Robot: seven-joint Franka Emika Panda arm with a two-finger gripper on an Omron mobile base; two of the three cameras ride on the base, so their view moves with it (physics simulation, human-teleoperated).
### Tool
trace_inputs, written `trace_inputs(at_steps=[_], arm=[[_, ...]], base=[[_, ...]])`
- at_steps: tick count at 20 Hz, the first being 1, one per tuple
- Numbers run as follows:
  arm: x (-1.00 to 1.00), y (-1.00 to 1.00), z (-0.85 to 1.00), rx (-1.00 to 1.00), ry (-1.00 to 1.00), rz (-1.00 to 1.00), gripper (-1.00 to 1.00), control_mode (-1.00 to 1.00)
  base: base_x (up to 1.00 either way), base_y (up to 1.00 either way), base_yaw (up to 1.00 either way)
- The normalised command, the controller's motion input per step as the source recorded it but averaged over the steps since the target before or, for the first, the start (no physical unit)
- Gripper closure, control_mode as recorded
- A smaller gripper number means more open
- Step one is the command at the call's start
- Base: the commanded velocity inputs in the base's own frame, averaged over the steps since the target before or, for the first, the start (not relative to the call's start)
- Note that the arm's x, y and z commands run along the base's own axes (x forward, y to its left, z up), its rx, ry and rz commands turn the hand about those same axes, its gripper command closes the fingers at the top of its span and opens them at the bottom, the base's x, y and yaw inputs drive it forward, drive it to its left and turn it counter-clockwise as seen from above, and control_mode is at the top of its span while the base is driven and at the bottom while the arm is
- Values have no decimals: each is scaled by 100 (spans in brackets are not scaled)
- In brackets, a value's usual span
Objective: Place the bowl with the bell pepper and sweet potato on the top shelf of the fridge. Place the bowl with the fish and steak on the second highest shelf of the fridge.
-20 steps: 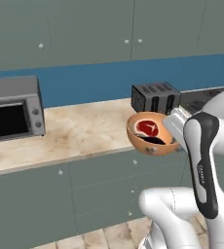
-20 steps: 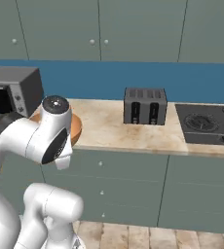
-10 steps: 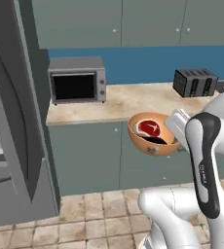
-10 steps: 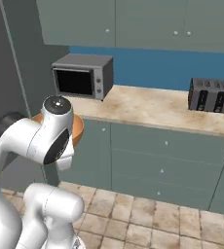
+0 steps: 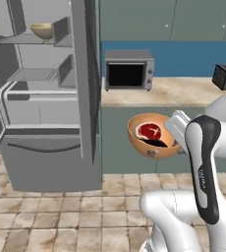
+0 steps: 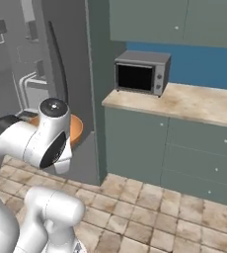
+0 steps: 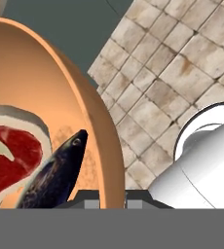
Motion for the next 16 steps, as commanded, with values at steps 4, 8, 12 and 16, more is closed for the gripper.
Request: trace_inputs(at_steps=[4,8,12,16], arm=[[0,0,0,0,0,0,100,100],[0,0,0,0,0,0,100,100],[0,0,0,0,0,0,100,100],[0,0,0,0,0,0,100,100]], base=[[28,100,12],[53,100,13],[88,100,18],[100,100,13]])
